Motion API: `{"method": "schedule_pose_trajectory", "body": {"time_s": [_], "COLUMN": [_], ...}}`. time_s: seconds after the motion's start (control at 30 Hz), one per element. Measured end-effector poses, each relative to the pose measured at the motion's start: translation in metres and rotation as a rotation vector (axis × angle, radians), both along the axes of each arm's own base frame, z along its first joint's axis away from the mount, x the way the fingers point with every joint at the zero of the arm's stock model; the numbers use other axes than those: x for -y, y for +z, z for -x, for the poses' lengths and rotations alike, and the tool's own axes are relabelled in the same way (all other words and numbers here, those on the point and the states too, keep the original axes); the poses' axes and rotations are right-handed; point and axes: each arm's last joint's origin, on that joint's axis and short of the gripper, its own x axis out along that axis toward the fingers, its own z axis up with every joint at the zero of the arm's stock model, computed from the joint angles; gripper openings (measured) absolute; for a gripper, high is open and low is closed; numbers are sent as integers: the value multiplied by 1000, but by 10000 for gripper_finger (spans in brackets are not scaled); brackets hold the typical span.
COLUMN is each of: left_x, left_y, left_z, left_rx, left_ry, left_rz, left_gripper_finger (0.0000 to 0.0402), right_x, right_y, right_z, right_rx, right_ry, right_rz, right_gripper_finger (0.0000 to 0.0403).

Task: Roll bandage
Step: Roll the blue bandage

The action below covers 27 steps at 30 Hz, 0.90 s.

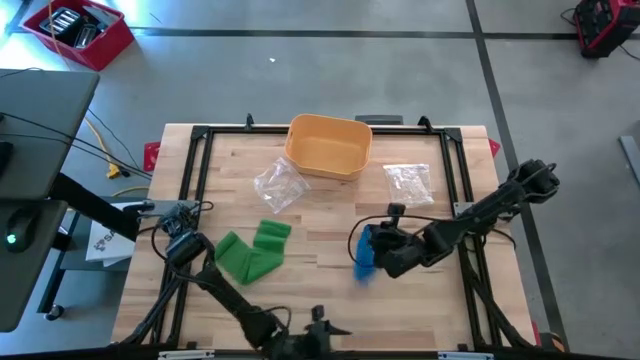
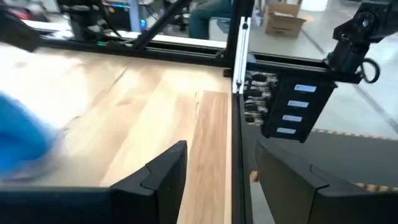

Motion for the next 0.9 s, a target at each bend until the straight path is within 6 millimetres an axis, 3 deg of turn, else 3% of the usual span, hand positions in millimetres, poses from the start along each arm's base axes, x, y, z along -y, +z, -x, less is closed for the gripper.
{"method": "schedule_pose_trajectory", "body": {"time_s": [0.17,0.37,0.73,0.9], "left_x": [7,-3,-17,-20], "left_y": [-2,-8,11,11], "left_z": [16,17,14,15], "left_rx": [-2,-2,21,43], "left_ry": [123,265,365,435], "left_rz": [-92,-144,-184,-211], "left_gripper_finger": [182,182,180,174], "right_x": [-7,-21,-46,-56], "right_y": [-2,11,118,138], "right_z": [6,9,17,27], "right_rx": [-16,13,241,249], "right_ry": [19,137,287,370], "right_rz": [-10,13,150,139], "right_gripper_finger": [0,0,0,0]}}
